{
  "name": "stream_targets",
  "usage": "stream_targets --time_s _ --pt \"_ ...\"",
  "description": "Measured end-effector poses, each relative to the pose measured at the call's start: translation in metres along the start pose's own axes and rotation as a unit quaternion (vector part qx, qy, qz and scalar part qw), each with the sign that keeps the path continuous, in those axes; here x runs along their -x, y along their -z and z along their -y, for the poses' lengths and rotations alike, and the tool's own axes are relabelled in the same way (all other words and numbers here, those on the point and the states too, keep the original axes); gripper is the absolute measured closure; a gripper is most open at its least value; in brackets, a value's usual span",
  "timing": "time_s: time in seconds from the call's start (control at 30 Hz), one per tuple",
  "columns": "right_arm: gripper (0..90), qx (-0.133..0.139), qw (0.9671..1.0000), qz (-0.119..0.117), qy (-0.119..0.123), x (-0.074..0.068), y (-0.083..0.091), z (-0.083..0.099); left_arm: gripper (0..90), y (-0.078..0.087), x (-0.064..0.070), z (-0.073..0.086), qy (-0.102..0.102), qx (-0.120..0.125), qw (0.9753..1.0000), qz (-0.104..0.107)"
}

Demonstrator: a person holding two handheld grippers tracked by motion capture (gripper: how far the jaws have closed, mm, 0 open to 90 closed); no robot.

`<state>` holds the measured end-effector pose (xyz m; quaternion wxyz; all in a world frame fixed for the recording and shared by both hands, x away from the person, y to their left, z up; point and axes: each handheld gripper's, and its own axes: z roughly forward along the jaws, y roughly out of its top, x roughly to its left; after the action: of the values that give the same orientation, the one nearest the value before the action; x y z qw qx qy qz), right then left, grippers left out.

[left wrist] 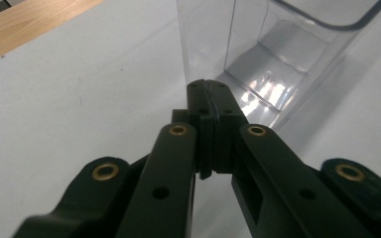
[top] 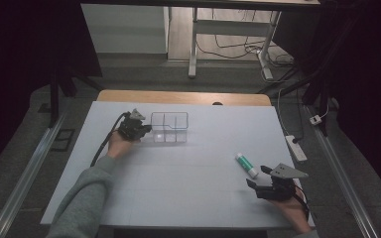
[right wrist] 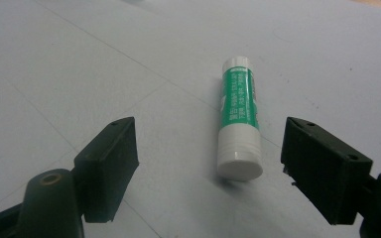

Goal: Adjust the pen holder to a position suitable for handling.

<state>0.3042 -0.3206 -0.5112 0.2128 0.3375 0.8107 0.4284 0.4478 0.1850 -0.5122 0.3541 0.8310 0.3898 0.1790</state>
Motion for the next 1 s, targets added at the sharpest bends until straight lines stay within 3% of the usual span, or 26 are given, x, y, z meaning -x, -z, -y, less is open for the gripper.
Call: stream_targets --time_s 1.0 --pt "21.7 -0.006 1.0000 -0.004 0.001 -0.001 -0.002 0.001 88.2 -0.020 0.020 -0.020 -0.016 0.004 0.9996 0.022"
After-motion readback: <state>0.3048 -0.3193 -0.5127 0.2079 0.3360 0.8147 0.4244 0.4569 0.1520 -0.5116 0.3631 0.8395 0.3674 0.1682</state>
